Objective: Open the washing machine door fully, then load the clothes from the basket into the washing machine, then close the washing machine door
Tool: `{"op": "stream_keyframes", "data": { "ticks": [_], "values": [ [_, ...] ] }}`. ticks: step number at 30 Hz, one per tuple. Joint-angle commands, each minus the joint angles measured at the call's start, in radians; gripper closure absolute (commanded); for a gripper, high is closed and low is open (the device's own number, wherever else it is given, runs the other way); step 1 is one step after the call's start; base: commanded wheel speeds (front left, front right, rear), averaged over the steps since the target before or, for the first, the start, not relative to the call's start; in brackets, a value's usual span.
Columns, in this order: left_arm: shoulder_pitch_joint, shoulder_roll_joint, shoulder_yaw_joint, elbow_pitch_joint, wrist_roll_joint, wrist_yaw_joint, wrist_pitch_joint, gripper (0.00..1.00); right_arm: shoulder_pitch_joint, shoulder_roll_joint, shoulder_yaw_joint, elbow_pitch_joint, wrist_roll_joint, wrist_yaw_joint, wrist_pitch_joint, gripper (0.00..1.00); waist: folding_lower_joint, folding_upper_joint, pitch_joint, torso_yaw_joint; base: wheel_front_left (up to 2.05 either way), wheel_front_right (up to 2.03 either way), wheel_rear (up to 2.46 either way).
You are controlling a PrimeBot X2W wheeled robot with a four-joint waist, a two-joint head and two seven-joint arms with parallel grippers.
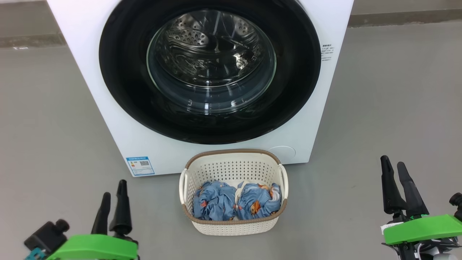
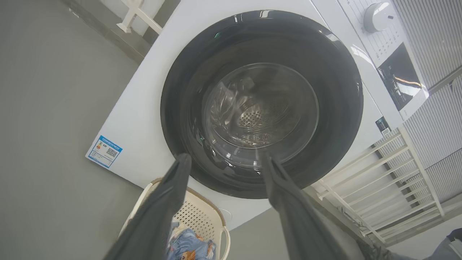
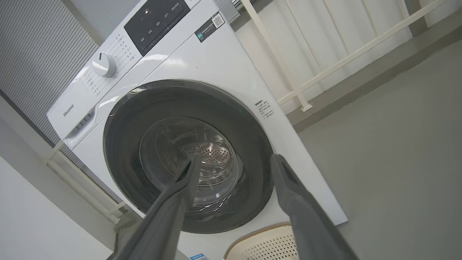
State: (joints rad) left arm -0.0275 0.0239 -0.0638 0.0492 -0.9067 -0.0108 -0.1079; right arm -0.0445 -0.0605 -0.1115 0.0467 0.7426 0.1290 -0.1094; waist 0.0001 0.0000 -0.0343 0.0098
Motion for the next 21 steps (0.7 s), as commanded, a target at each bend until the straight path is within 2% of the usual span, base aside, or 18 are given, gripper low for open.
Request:
{"op": "stream_keyframes", "data": {
  "ticks": [1,6,14,18,21],
  "values": [
    [-0.043,0.018,0.007,-0.041,0.057,0.01,-0.015,0.0,-0.042,-0.005,0.017,-0.038,-0.035,0.001,-0.015,0.0,0.0,0.0,-0.001,0.001,0.0,0.0,0.0],
    [-0.039,0.019,-0.044,-0.05,0.204,0.045,-0.03,0.0,-0.037,0.001,0.007,-0.026,-0.105,0.001,-0.029,0.0,0.0,0.0,-0.007,0.003,0.0,0.0,0.0],
    [-0.039,0.02,-0.103,-0.06,0.37,0.078,-0.051,0.0,-0.034,0.005,-0.004,0.013,-0.237,0.001,-0.05,0.0,0.0,0.0,-0.009,0.002,0.0,0.0,0.0],
    [-0.04,0.021,-0.135,-0.038,0.484,0.123,-0.065,0.0,-0.037,0.008,-0.004,0.016,-0.326,0.001,-0.065,0.0,0.0,0.0,-0.009,0.001,0.0,0.0,0.0],
    [-0.043,0.022,-0.153,-0.021,0.53,0.139,-0.074,0.0,-0.035,0.009,-0.009,0.014,-0.373,0.001,-0.073,0.0,0.0,0.0,-0.008,0.0,0.0,0.0,0.0]
  ]
}}
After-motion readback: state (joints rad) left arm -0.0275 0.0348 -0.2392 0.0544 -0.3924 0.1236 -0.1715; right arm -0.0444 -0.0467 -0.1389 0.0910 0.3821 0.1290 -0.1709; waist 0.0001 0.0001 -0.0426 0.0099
